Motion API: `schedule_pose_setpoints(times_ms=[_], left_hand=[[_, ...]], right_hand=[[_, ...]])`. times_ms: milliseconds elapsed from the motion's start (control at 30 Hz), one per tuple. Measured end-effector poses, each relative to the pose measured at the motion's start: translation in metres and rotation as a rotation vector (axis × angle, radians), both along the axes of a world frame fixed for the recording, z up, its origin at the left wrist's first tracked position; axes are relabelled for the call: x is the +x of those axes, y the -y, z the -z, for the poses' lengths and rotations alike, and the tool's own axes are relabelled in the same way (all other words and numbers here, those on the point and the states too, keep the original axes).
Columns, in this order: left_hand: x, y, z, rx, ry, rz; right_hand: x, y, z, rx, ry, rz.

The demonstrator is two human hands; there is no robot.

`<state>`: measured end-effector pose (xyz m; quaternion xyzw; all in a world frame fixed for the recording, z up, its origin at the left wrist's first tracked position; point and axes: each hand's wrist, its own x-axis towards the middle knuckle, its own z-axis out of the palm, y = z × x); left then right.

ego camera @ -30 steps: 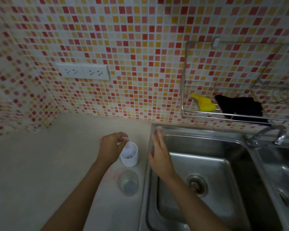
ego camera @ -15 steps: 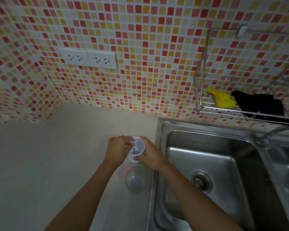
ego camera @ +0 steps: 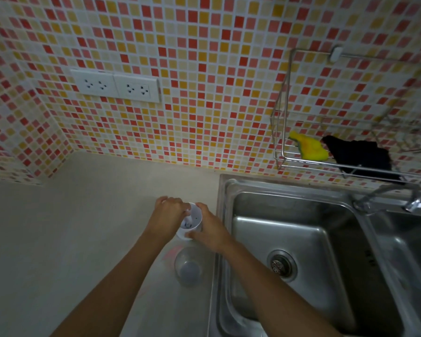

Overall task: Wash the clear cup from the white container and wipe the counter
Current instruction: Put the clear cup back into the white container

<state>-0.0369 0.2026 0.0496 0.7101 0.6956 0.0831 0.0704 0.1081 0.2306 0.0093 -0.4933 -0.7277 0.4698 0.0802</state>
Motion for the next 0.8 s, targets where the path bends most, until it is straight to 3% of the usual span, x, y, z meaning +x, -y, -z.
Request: schedule_pose_setpoints(times_ms=[133, 367, 567, 800], left_hand=[[-0.013, 0.000, 0.015, 0.000, 0.261, 0.024], [0.003, 0.005, 0.002, 0.110, 0.346, -0.112], [0.005, 0.010, 0.004, 0.030, 0.362, -0.155], [-0.001, 0.010, 0.007, 0.039, 0.308, -0.079]], right_hand=[[0.000, 0.002, 0.001, 0.014, -0.009, 0.014], [0.003, 0.001, -0.001, 0.022, -0.037, 0.005], [0.006, 0.000, -0.001, 0.048, -0.059, 0.001], [0.006, 0.001, -0.003, 0.025, -0.094, 0.007]])
